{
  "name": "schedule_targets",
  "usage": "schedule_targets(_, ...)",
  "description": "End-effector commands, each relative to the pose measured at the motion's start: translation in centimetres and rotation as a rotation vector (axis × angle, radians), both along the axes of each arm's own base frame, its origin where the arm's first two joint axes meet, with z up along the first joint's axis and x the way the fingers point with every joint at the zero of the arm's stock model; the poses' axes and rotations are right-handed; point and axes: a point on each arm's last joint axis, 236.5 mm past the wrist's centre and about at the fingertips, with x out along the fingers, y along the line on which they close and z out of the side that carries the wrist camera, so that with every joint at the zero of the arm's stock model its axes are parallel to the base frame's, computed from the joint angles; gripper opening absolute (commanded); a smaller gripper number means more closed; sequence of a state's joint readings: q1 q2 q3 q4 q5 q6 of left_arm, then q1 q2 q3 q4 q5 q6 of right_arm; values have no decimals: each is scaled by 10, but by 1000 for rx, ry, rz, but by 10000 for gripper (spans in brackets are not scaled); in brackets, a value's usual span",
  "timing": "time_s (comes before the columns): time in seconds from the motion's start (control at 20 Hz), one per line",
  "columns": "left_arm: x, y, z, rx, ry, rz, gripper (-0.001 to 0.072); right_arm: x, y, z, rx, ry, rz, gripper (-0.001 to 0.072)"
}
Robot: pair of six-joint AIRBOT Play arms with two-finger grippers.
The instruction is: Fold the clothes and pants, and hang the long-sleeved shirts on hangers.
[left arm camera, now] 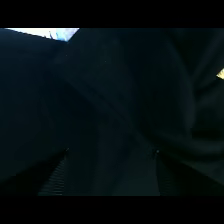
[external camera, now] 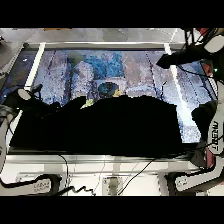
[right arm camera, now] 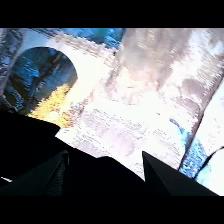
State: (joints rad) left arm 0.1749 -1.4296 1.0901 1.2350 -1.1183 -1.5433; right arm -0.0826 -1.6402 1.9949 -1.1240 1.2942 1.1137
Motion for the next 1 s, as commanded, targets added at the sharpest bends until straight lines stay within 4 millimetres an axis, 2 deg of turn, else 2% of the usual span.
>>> schedule_targets(0.0,21,-11,-22,-86,-4,129,620,-4,-39,-3,-5,28,-65,507)
schedule_targets(0.15,54,-4,-16,-84,-131,201,611,-13,-62,-13,-48,76,-93,507)
schedule_targets(0.2,59,-1,-16,-81,-147,225,589,-15,-73,-15,-72,84,-113,508)
schedule_targets(0.3,64,5,-15,-71,-167,252,483,-16,-94,-17,-98,90,-153,507)
schedule_targets(0.4,65,10,-16,-42,-175,241,463,-18,-112,-19,-103,94,-187,507)
schedule_targets(0.45,64,13,-17,-30,-176,235,429,-20,-120,-21,-102,101,-204,495)
schedule_targets(0.5,64,14,-17,-22,-175,230,304,-23,-128,-25,-103,114,-219,441)
schedule_targets(0.55,64,15,-18,-16,-175,227,255,-27,-139,-33,-109,136,-239,429)
schedule_targets(0.6,64,14,-18,-16,-175,226,248,-32,-150,-43,-116,164,-261,429)
schedule_targets(0.65,64,14,-18,-15,-176,224,149,-39,-164,-57,-117,203,-287,429)
schedule_targets(0.7,64,14,-18,-14,-179,221,19,-50,-177,-75,-115,256,-311,387)
schedule_targets(0.75,65,14,-17,-13,-181,222,13,-64,-187,-94,-104,318,-326,270)
schedule_targets(0.8,65,14,-17,-13,-181,221,13,-79,-197,-116,-82,385,-347,187)
schedule_targets(0.9,65,14,-17,-11,-183,215,13,-119,-203,-165,10,537,-373,185)
schedule_targets(0.95,64,14,-17,-12,-182,214,13,-140,-193,-186,80,609,-336,160)
